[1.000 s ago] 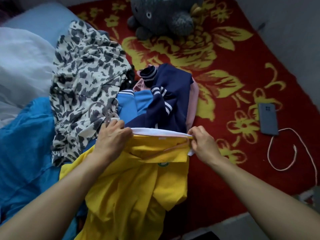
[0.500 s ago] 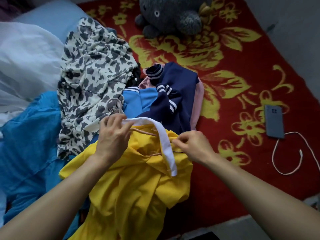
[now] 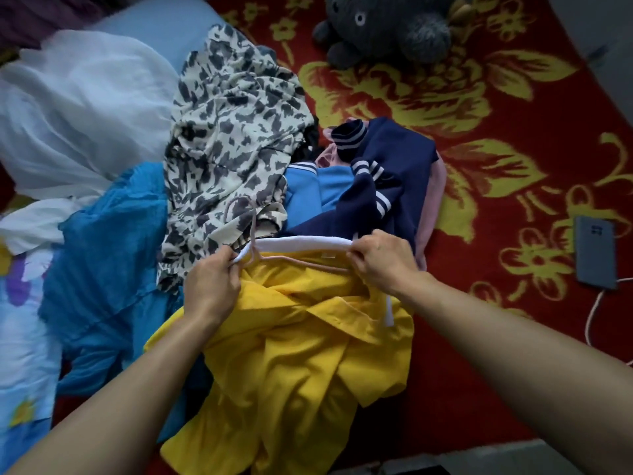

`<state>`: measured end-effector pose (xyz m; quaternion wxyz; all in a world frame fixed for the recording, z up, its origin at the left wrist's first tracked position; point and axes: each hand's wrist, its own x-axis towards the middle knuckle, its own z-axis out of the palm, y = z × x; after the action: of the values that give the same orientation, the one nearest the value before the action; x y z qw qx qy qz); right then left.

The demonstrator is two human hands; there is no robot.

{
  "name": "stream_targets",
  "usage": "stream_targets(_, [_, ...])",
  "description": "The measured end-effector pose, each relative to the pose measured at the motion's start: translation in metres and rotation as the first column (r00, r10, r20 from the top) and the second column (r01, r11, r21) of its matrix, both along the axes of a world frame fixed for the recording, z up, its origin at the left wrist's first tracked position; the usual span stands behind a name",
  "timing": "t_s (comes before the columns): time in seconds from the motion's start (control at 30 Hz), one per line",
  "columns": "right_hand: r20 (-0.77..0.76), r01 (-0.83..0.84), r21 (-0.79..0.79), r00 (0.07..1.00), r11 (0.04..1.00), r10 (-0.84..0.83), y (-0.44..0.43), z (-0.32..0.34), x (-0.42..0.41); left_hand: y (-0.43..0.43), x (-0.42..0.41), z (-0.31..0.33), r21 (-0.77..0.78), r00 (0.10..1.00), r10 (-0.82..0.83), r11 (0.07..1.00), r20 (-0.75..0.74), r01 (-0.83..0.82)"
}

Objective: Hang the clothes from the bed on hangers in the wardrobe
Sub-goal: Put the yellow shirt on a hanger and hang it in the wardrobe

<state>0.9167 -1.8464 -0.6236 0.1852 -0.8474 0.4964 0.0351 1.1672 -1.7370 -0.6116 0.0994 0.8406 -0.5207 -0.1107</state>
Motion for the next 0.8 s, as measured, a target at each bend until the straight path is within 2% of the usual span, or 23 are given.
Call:
stream_targets(0.1, [0.097,-0.039,-0.092,0.994,0.995,0.048,0.001,0.006,-0.006,0.007,-0.001,0.0,-0.079,0.993,-0.013,0.997,-0.115,0.003])
stream_targets(0.17, [0.121,-0.129,-0.045,0.984,0.991,0.133,0.011,0.01,0.019,0.001,-0.016,0.004,-0.146,0.981,-0.012,0.989,-0.193,-0.017])
stream_targets(0.27, [0.048,-0.175,0.045,0.984,0.984,0.172,0.026,0.001,0.053,-0.004,-0.026,0.01,-0.22,0.972,-0.052,0.975,-0.229,0.0])
stream_targets(0.33, [0.025,-0.102,0.056,0.995,0.993,0.101,0.021,-0.006,0.048,0.0,-0.014,0.009,-0.214,0.98,-0.05,0.977,-0.193,0.008])
stream_targets(0.43, [-0.035,0.094,0.008,0.995,0.996,-0.093,0.006,-0.014,0.017,0.012,0.001,0.003,-0.137,0.997,-0.008,0.991,-0.083,-0.003])
stream_targets(0.5, [-0.022,0.164,-0.01,0.986,0.986,-0.164,0.001,-0.016,0.006,0.014,-0.003,-0.003,-0.103,0.996,-0.008,0.995,-0.09,-0.002])
stream_targets(0.6, [0.003,0.153,0.035,0.988,0.988,-0.153,0.0,-0.012,0.017,0.003,-0.018,-0.011,-0.084,0.976,-0.013,0.996,-0.218,-0.006])
stream_targets(0.7, [0.095,0.12,-0.014,0.988,0.993,-0.118,-0.006,-0.002,0.036,-0.001,-0.022,-0.012,-0.056,0.956,-0.07,0.997,-0.285,0.056])
stream_targets(0.73, [0.16,0.114,0.007,0.981,0.993,-0.114,-0.008,0.0,0.042,0.0,-0.022,-0.012,-0.068,0.955,-0.096,0.994,-0.281,0.08])
stream_targets(0.8, [0.251,0.1,0.167,0.958,0.981,-0.141,-0.014,0.0,0.054,0.004,-0.021,-0.013,-0.1,0.958,-0.16,0.985,-0.237,0.139])
